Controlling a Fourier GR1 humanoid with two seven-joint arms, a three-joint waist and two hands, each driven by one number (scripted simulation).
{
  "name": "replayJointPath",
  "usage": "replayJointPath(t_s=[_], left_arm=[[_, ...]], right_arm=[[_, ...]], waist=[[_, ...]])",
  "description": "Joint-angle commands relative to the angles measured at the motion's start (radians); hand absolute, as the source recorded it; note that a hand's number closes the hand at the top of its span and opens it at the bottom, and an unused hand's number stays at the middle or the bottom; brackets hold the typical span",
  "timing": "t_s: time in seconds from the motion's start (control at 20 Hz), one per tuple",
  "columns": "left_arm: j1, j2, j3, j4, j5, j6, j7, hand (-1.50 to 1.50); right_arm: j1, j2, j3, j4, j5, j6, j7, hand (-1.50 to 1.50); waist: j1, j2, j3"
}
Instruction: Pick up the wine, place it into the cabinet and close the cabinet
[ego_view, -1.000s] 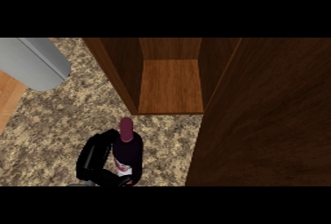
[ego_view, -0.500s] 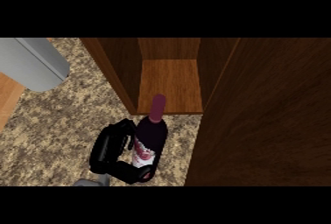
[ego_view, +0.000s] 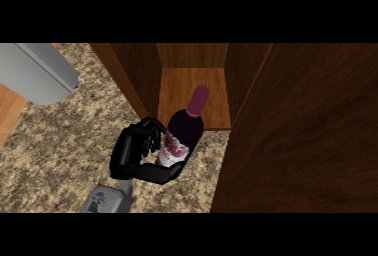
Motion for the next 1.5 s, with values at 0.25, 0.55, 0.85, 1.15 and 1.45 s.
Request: replayJointPath(t_s=[0.25, 0.55, 0.85, 1.15, 1.45], left_arm=[[-0.231, -0.002, 0.051, 0.194, 0.004, 0.041, 0.024, 1.50], [-0.351, -0.002, 0.044, 0.388, 0.034, 0.079, -0.017, 1.50], [-0.375, -0.002, 0.037, 0.372, 0.072, 0.064, 0.005, 1.50], [-0.435, -0.001, -0.021, 0.440, 0.143, 0.164, -0.024, 1.50], [-0.489, -0.001, -0.036, 0.461, 0.149, 0.230, 0.009, 1.50]], right_arm=[[0.066, -0.030, -0.013, -0.222, 0.012, 0.003, 0.062, -1.50], [0.120, -0.048, -0.018, -0.195, -0.027, 0.036, -0.045, -1.50], [0.163, -0.052, -0.028, -0.207, -0.057, 0.043, -0.086, -1.50], [0.132, -0.021, -0.009, -0.153, -0.065, 0.046, -0.094, -1.50], [0.140, -0.015, -0.020, -0.134, -0.096, 0.061, -0.140, -1.50]], waist=[[-0.011, 0.003, 0.000], [-0.021, 0.006, 0.000], [-0.021, 0.003, 0.001], [-0.037, 0.009, 0.000], [-0.059, 0.013, 0.001]])
